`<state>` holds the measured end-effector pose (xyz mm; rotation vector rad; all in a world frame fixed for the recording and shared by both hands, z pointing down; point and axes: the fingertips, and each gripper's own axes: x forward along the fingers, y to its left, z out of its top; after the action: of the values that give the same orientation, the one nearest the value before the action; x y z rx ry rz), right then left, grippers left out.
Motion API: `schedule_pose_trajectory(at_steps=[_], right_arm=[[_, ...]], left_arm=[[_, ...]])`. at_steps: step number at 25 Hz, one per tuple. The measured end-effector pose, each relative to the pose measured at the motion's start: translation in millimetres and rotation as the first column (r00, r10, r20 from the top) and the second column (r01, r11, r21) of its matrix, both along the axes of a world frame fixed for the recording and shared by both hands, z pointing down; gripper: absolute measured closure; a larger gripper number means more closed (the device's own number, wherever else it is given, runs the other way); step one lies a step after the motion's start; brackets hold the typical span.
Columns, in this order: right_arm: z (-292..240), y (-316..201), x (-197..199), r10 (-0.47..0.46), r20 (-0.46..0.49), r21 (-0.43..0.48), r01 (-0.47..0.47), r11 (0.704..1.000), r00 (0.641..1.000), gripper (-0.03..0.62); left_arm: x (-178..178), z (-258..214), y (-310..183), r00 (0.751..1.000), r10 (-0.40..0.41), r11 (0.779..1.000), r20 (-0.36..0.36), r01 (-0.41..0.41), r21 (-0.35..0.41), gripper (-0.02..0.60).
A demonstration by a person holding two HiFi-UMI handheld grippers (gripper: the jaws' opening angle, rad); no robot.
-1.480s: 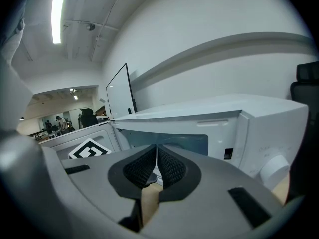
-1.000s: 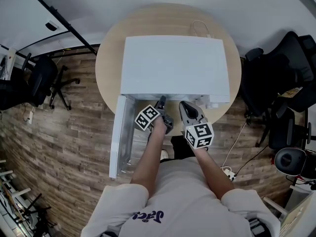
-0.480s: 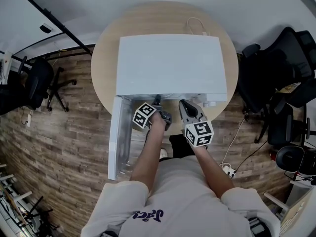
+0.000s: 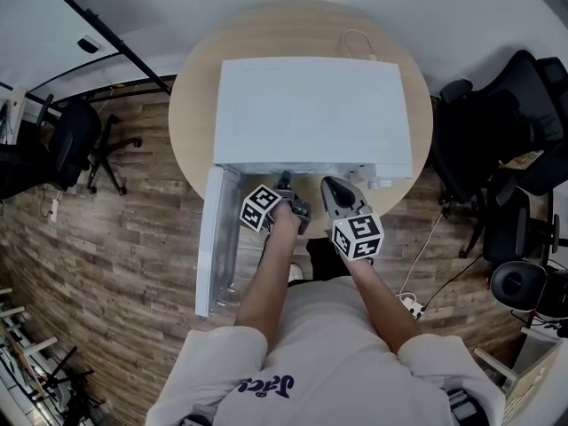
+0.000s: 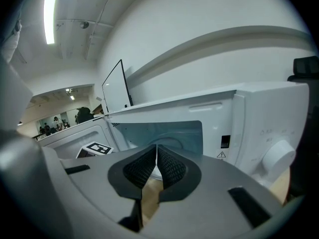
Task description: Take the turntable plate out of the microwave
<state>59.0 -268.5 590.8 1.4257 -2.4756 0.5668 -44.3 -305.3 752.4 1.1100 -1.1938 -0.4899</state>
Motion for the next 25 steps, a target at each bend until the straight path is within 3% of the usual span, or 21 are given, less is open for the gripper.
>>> schedule_pose_trajectory(at_steps=[3,6,9,13,17,18,20,25], right_arm=[[7,3,3,0.012,0.027,-0.028,-0.011,1.0,1.0,0.574],[26,8,9,0.063,0.124,-0.119,-0.048,0.992,0.99,0.574],[50,13,19,0.152,0.254,-0.225,-0.094,0.97,0.955,0.572],[76,19,19,0.203,0.356,-0.311,-0.089,0.946,0.912,0.572],[98,20,20,0.284,0.438,-0.382,-0.109,0.918,0.853,0.569],[104,21,19,0.298,0.455,-0.4,-0.106,0.91,0.839,0.554],[112,21,13,0.318,0.495,-0.433,-0.087,0.897,0.809,0.424],[114,10,-4,0.327,0.633,-0.439,-0.022,0.898,0.702,0.393]], left_arm=[[0,-4,1,1.0,-0.012,1.0,-0.028,0.013,0.026,0.54],[-1,-10,2,0.998,-0.017,0.999,-0.054,0.019,0.046,0.543],[-3,-12,7,0.997,-0.028,0.998,-0.073,0.032,0.048,0.546],[-7,-8,20,0.993,-0.047,0.998,-0.106,0.052,0.041,0.546],[-5,-12,31,0.985,-0.059,0.996,-0.162,0.07,0.062,0.548],[-4,-13,33,0.983,-0.059,0.995,-0.171,0.071,0.066,0.546],[-3,-15,34,0.983,-0.052,0.995,-0.177,0.066,0.074,0.546],[-8,-23,40,0.983,-0.046,0.996,-0.179,0.059,0.072,0.546]])
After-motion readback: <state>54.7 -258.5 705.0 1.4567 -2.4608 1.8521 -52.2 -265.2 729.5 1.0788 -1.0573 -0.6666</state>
